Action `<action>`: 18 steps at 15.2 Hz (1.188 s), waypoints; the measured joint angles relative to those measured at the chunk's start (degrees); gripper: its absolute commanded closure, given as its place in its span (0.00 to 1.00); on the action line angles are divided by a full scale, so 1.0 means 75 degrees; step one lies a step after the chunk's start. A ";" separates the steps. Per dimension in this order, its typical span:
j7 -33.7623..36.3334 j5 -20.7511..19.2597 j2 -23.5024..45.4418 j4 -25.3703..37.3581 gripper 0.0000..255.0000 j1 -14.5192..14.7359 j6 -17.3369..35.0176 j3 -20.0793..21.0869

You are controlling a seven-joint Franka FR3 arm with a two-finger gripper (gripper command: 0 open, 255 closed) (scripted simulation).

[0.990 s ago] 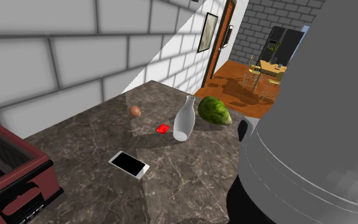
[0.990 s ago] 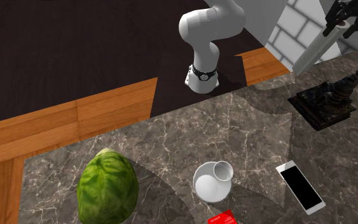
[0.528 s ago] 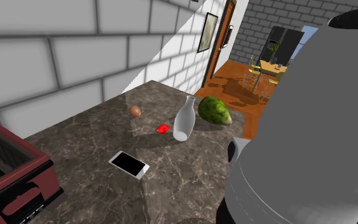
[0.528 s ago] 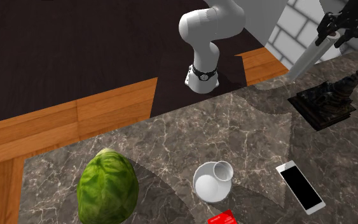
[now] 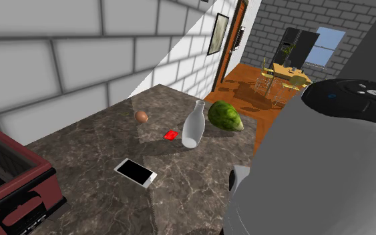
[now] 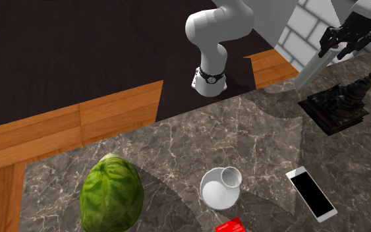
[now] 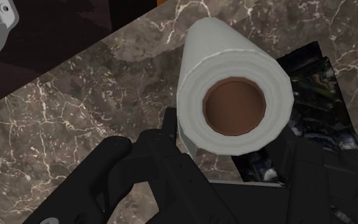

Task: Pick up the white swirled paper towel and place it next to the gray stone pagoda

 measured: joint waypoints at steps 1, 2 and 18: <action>-0.0017 0.0038 0.0002 -0.0087 1.00 0.0011 0.0087 0.0039; -0.0016 0.0071 0.0047 -0.0138 1.00 -0.0011 0.0198 0.0123; -0.0023 0.0091 0.0103 -0.0176 0.00 -0.0049 0.0311 0.0200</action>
